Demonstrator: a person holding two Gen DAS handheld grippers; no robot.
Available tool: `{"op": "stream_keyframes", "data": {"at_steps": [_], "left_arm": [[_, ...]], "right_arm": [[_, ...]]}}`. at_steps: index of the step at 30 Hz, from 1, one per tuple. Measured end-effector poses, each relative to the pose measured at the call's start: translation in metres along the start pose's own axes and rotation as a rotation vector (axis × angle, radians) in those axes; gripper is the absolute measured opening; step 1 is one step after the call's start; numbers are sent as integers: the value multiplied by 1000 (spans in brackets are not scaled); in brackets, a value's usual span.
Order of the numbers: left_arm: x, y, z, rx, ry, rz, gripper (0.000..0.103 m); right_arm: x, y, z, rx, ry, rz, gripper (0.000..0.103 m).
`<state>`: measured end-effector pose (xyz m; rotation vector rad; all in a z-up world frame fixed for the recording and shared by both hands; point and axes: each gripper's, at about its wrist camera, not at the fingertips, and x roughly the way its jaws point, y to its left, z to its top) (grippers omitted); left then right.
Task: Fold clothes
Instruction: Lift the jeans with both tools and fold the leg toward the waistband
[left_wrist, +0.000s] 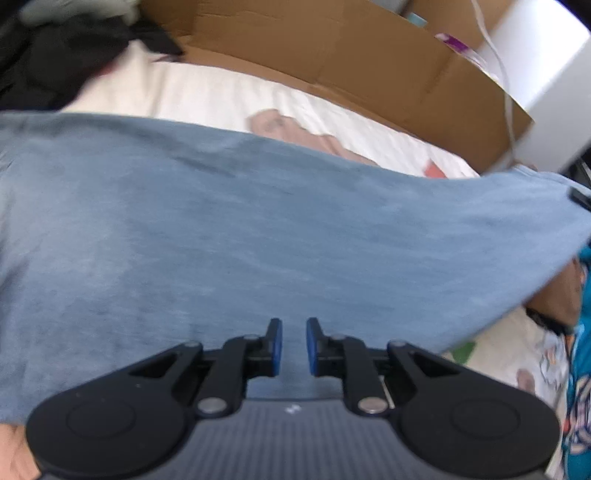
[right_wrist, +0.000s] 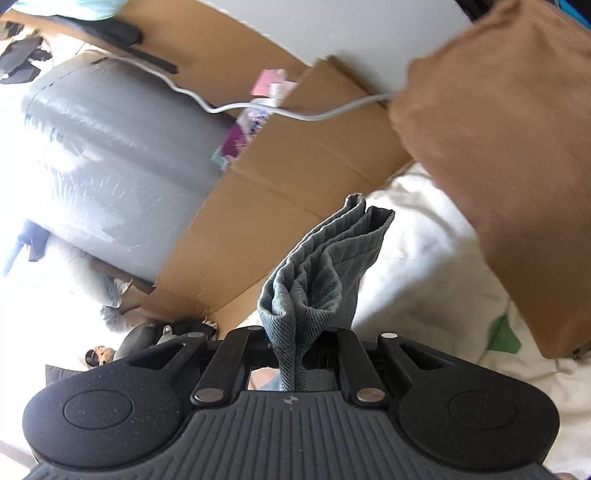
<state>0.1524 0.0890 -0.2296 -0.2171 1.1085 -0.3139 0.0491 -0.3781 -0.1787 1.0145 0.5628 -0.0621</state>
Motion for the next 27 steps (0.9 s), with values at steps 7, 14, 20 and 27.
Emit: {"op": "stream_keyframes", "data": {"at_steps": [7,14,20,27], "left_arm": [[4,27,-16,-102,-27,-2,14],[9,41,-26,-144,-13,2,14],[24,42,-8,-127,1,5,14],[51,46,37,-125,18,-18,14]], "right_arm": [[2,66,14,-104,29,-21,7],[5,120,12,-156,66,-32,7],[4,133,9,-161,62,-41,7],[0,139,6,-164,46,-52,7]]}}
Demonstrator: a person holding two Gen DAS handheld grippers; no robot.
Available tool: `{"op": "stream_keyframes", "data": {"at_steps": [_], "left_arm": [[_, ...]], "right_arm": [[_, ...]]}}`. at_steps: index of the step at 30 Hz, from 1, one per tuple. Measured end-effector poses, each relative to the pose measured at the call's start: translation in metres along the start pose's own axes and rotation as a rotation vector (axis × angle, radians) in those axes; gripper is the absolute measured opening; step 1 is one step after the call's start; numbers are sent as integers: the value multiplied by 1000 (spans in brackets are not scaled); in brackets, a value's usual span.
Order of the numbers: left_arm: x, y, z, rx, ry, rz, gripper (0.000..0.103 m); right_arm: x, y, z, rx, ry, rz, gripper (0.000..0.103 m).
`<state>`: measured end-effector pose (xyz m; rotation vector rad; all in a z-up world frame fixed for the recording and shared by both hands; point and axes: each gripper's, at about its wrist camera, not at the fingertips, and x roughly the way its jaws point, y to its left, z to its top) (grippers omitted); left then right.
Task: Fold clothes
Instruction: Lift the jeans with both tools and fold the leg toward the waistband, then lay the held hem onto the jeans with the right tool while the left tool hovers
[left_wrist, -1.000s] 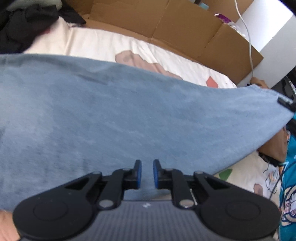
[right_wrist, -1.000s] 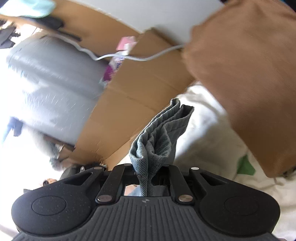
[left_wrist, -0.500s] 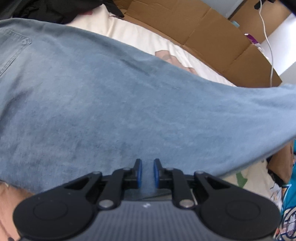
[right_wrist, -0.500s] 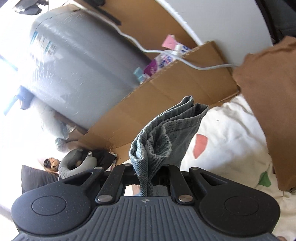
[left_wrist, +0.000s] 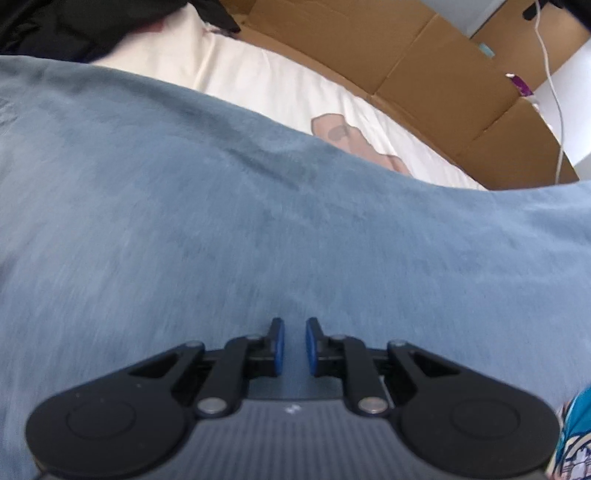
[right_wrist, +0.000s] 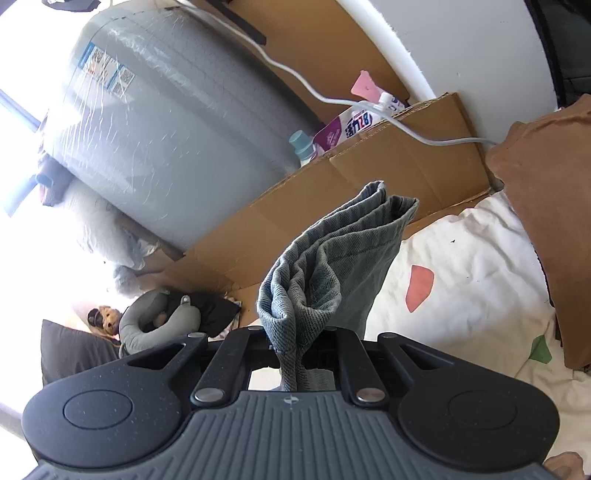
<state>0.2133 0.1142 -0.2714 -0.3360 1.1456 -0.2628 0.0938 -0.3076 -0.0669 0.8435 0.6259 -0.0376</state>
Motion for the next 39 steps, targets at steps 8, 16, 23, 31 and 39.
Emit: {"op": "stream_keyframes", "data": {"at_steps": [8,16,23,31,39], "left_arm": [[30,-10,48,79,-28,21,14],[52,-21,92,99,-92,56,13],[48,-23,78,146,-91,72,11],[7,-2,10,120,-29,36,11],[-27,25,-43,-3,-12,-10,10]], "right_arm": [[-3,-6,-6,19,-3,-4,7],[-3,-21,-5,44,4,3,7],[0,-22,-4,48,4,14,7],[-6,1,0,-5,8,48,7],[0,65,11,-99,61,78,7]]}}
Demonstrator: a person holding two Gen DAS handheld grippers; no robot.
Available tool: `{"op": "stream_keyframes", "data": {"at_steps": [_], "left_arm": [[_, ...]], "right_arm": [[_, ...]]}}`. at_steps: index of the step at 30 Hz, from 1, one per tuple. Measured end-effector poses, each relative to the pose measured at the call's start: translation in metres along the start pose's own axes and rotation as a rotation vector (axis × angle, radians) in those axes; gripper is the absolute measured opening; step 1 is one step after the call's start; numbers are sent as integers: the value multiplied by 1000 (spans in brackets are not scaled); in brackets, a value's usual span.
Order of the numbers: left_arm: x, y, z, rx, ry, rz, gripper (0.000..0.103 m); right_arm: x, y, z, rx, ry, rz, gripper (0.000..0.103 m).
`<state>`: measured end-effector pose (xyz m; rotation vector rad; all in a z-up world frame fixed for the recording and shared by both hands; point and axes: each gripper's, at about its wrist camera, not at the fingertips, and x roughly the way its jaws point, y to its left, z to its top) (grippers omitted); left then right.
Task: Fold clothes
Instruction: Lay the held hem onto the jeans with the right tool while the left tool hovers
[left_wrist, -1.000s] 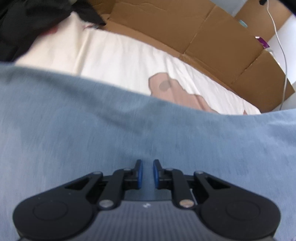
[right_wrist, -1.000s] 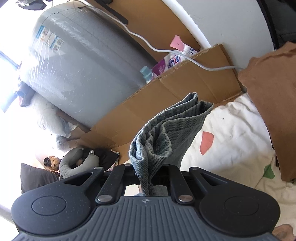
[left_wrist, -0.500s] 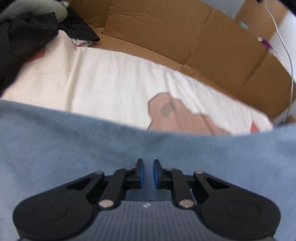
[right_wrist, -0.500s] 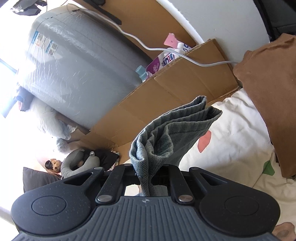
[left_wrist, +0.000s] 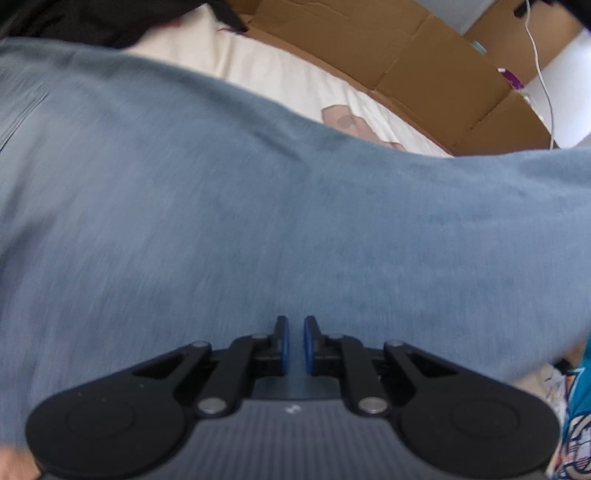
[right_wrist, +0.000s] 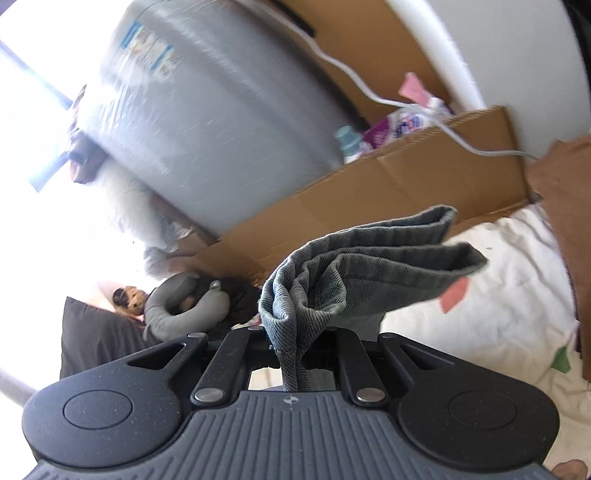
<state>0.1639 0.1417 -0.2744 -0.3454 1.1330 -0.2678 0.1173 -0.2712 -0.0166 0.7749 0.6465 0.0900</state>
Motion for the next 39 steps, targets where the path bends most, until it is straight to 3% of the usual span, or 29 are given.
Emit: {"op": "stream_keyframes", "data": {"at_steps": [8,18,24,34,39], "left_arm": [[-18,20,-24,-115,-21,-44,9],[-29,42,-37,-205,-29,-96,8],[-60,70,-38,-304,-85,-122,8],[-136,135,-41,-357,-261,31,14],[-156,165,-52,-429,-286,89,14]], "right_arm": [[28,95,8,-183,87,42,7],[76,192,-7,-263,160,149,7],[111,244,-21,-297,185,193,7],[176,304,-65,-332,267,263,7],[208,333,-90,-371,308,279,7]]}}
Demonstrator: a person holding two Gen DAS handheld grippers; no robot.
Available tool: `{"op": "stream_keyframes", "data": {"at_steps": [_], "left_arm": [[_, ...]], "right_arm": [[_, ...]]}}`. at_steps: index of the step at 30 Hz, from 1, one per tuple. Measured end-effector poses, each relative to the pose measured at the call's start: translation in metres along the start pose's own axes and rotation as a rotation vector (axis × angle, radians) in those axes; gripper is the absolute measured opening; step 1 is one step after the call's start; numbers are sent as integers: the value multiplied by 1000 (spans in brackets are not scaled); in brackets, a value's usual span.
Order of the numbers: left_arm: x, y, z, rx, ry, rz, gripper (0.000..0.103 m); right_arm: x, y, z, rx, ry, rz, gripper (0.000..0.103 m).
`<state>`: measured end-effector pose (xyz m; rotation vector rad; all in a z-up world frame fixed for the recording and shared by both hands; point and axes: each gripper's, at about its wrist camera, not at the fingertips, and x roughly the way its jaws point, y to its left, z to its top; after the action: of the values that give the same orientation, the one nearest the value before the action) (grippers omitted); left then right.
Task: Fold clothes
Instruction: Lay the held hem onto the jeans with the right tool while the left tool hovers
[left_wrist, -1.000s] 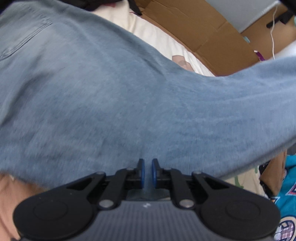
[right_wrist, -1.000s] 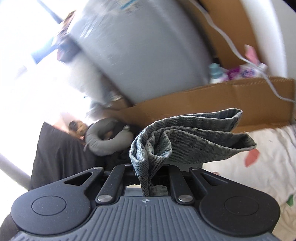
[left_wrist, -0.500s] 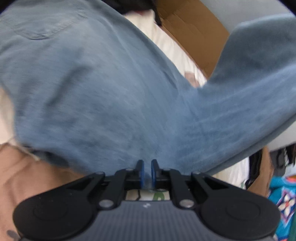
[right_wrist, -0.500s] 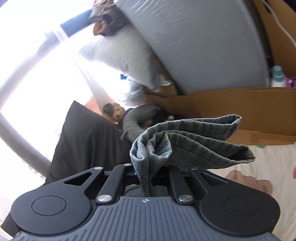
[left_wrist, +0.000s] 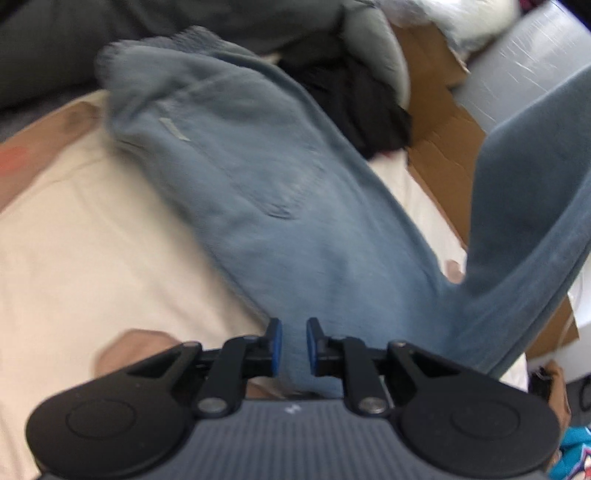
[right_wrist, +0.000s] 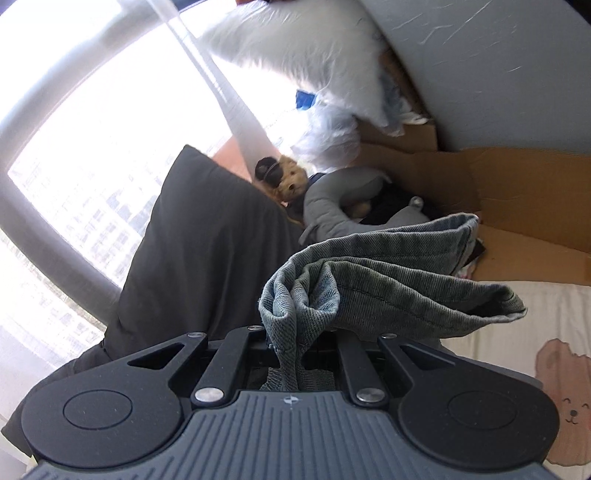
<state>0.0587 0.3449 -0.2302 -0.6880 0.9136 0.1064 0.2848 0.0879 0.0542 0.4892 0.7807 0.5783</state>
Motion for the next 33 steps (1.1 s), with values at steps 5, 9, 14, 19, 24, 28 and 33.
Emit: {"op": "stream_keyframes", "data": {"at_steps": [5,9,14,19,24,28,33], "left_arm": [[-18,23,0,-67,-40,8,14],[-20,29,1,-73,-50,3,14],[-29,33,1,-55,-74,27,19],[-33,43,-1,-71,-72,57,19],[-38,50,2,-74,-70,85,19],[-49,58,4,-78,-90,104,19],[-53,69,3,-110,-90,128,19]], "right_arm": [[43,17,-9,-21,38,-4,7],[80,28,-18,-37,64,-2,7],[132,42,-47,-70,112,-4,7],[185,56,-77,-104,160,-6,7],[228,52,-107,-65,193,23,7],[256,52,-127,-71,202,20,7],[280,67,-146,-132,230,-11,8]]}}
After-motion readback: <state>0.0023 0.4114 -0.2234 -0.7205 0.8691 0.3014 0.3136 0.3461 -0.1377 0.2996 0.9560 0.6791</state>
